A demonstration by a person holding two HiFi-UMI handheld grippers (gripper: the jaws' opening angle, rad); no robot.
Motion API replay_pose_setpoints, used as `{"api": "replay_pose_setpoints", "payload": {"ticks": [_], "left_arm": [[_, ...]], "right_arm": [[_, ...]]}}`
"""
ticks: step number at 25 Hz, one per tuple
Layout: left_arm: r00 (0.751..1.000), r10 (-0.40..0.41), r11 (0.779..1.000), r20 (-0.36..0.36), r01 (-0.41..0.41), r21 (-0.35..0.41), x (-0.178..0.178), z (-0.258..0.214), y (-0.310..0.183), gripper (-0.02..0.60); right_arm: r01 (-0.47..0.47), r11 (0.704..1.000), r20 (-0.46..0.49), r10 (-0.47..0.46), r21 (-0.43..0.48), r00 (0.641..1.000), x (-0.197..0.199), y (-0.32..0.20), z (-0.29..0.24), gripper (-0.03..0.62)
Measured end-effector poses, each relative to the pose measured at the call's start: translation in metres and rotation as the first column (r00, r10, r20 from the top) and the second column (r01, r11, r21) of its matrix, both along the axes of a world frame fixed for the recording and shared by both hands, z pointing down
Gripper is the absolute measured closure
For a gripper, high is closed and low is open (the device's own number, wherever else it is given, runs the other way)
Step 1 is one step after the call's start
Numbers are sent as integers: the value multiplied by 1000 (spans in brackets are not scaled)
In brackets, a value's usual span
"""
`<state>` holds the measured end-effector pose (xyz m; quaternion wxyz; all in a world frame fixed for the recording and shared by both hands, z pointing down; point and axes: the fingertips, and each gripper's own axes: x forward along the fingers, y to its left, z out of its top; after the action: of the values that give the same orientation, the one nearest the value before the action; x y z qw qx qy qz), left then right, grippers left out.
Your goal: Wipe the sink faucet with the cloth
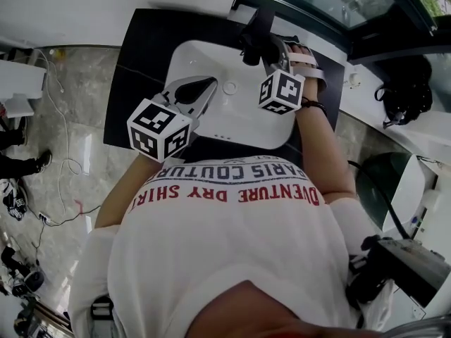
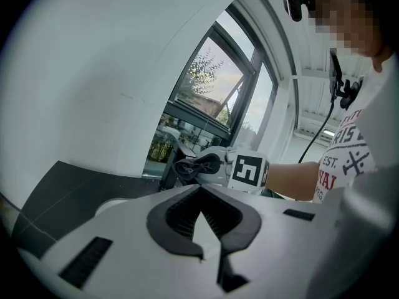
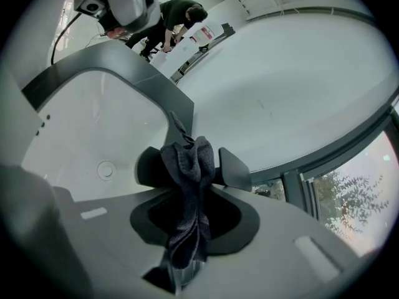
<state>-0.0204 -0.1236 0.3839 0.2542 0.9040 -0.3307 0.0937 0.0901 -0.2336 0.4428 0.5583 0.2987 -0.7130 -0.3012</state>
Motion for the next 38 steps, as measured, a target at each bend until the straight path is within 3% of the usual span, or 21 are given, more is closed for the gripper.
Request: {"api": "replay_pose_setpoints", "payload": {"ticks": [5,13,18,25,38], "left_arm": [[1000,24,1000,-10,-24,-6,9,5,-1,581],[998,48,999,-27,-48,-2,3,1,5,581],[999,42,999,-29,-41,2,1,-1,7,581],[1000,17,1000,-18,-17,-13,5,3,-6,581],[1000,-15,1000,-19,15,-17,-2,2,-4,581]], "right_arm": [[47,998,-13,-48,-30,999,-2,35,8,517],[31,999,0,-31,-34,1000,-10,57,6,517],[-27,1000,77,27,-10,997,-2,48,-7,517],[-71,996,24,70,44,997,33,-8,-4,517],[-120,992,89,118,27,989,15,-26,-20,517]]}}
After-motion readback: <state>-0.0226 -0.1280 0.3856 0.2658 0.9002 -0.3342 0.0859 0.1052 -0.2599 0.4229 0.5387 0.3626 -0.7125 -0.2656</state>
